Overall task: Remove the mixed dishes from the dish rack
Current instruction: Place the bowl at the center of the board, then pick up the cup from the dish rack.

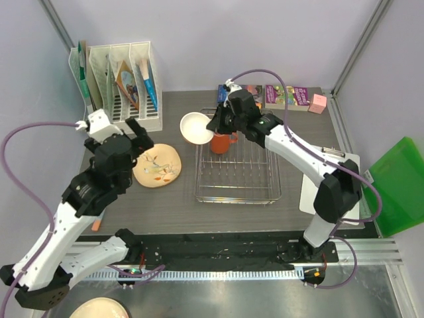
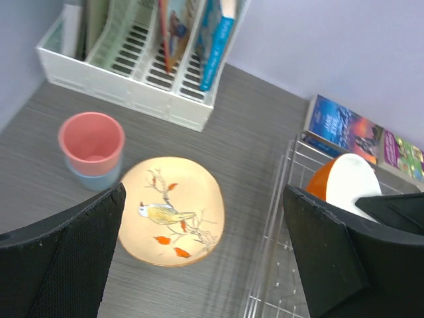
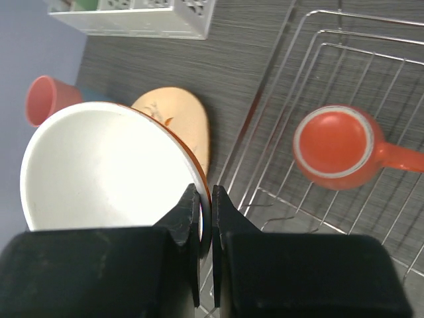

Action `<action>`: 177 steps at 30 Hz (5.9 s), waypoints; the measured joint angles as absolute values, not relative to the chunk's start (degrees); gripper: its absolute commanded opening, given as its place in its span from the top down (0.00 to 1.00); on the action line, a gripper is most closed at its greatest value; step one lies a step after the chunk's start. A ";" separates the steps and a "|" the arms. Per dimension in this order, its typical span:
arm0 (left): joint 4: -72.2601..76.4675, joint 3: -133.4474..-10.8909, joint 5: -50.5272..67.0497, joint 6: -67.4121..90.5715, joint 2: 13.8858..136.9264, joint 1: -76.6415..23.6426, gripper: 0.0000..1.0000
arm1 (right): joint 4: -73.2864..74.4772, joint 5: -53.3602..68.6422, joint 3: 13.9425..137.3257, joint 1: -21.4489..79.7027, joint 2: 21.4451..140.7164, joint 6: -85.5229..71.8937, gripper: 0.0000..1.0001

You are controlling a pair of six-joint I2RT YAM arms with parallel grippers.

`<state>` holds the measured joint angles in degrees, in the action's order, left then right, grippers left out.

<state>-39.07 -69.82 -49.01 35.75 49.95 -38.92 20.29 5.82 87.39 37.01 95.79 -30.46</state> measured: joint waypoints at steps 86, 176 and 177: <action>-31.35 -54.37 -42.30 34.52 47.33 -38.92 0.00 | 17.69 -4.82 102.54 50.00 111.02 -18.94 0.43; -23.83 -95.68 14.98 14.33 103.04 -33.67 1.00 | 4.73 -43.48 44.56 49.01 48.31 -20.67 0.52; -22.94 -95.70 15.90 15.16 101.41 -33.67 1.00 | 4.69 -44.99 44.58 49.01 47.16 -20.88 0.52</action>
<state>-22.94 -95.70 15.90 15.16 101.41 -33.67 4.69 -44.99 44.58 49.01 47.16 -20.88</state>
